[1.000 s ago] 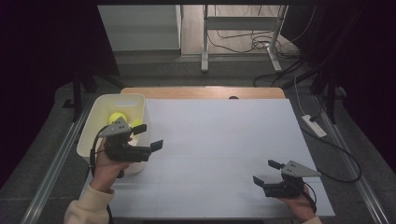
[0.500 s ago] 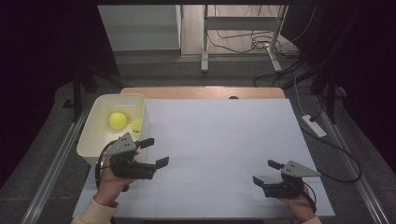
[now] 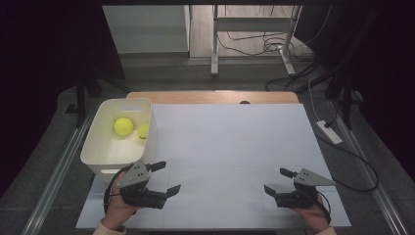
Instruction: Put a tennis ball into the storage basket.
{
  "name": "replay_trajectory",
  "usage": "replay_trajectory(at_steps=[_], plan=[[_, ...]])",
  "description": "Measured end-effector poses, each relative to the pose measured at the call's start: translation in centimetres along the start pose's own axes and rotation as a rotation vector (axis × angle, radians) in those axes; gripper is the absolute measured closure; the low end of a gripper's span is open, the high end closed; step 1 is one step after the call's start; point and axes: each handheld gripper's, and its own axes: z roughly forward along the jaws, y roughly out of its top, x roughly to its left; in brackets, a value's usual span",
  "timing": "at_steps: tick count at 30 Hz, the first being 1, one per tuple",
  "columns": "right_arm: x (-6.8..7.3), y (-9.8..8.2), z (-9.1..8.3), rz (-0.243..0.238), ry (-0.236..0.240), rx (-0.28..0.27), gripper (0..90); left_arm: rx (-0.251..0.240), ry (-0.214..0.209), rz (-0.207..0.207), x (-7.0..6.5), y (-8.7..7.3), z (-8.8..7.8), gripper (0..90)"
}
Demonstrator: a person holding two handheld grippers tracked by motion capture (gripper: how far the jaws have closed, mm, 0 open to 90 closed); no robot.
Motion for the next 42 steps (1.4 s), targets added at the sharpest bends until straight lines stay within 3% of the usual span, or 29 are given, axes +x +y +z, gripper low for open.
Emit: replay_trajectory(at_steps=[11, 18, 27, 42], plan=[[0.0, 0.0, 0.2, -0.005, 0.009, 0.002, 10.6, 0.065, 0.034, -0.036, 0.8, -3.4, 1.1, 12.9], [0.1, 0.0, 0.2, -0.009, 0.017, 0.003, 10.7, 0.061, 0.066, -0.046, 1.4, -5.1, 1.5, 12.7], [0.0, -0.1, 0.3, -0.011, 0.022, 0.009, 10.7, 0.081, 0.065, -0.055, 1.7, -5.9, 1.7, 12.3], [0.2, 0.0, 0.1, -0.026, 0.040, -0.009, 10.7, 0.070, 0.070, -0.076, 1.7, -5.7, 1.7, 12.3]])
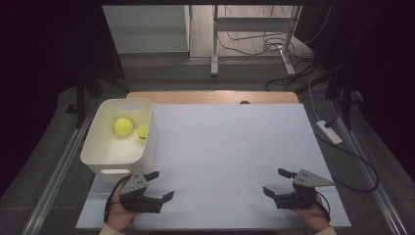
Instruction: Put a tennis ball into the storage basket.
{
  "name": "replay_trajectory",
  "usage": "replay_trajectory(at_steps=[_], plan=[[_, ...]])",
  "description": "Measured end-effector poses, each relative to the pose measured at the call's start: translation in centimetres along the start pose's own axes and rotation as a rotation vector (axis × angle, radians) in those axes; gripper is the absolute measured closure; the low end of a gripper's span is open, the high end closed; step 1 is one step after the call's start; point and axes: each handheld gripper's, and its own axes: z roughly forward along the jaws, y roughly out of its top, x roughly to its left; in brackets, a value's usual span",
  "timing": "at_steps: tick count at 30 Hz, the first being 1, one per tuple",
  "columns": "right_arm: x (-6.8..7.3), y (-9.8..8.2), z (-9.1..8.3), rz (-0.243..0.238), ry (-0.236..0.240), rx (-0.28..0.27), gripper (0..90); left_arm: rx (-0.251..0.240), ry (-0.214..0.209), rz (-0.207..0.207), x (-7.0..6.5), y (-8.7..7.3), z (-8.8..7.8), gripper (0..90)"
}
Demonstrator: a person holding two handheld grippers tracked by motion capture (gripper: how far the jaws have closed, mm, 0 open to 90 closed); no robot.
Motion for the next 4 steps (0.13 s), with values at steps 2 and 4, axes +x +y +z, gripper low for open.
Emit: replay_trajectory(at_steps=[2, 4], plan=[[-0.01, 0.00, -0.04, -0.002, 0.000, 0.000, 10.6, 0.001, 0.000, 0.002, -0.06, 0.05, 0.04, 12.3], [-0.03, 0.00, -0.05, -0.001, 0.000, -0.002, 10.6, 0.002, 0.000, 0.006, -0.12, 0.10, 0.02, 12.3]])
